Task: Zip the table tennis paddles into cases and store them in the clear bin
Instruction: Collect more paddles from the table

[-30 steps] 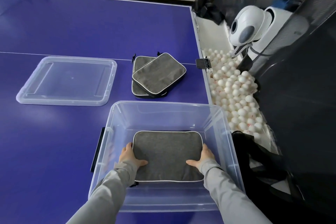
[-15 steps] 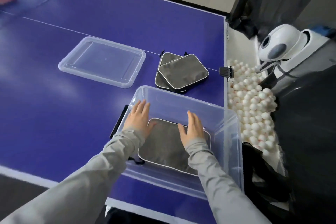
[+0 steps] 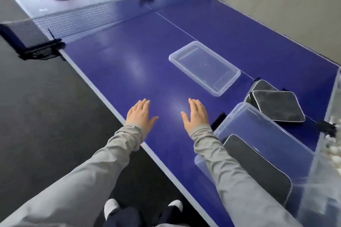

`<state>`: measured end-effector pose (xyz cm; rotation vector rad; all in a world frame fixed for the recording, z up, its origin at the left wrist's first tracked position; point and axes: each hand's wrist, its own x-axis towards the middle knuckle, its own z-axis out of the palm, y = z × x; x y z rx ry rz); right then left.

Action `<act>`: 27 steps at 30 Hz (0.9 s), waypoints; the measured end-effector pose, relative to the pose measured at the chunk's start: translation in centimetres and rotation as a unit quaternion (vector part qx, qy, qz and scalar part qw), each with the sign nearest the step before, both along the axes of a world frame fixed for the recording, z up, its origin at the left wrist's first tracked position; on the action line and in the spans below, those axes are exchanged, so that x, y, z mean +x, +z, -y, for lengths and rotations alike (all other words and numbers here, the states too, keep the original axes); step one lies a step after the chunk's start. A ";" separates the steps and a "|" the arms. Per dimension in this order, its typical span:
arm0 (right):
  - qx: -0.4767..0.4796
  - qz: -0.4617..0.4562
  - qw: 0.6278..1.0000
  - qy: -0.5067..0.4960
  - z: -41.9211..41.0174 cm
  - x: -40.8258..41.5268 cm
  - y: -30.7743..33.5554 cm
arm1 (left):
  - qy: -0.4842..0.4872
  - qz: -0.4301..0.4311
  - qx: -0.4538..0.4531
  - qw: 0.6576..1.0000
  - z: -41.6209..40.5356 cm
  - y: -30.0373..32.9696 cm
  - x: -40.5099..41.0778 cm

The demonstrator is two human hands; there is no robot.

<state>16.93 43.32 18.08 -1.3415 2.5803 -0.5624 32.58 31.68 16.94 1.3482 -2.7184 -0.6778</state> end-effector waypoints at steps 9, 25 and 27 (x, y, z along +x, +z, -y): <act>0.181 0.004 0.963 0.201 14.0 19.0 -4.2 | 0.153 0.134 0.070 0.977 8.3 -5.0 25.1; 0.350 -0.040 0.855 0.380 29.8 33.1 -10.0 | 0.313 0.186 0.183 0.913 16.3 -9.1 42.1; 0.356 -0.042 0.850 0.387 33.1 33.4 -10.8 | 0.324 0.195 0.182 0.908 19.0 -9.4 42.5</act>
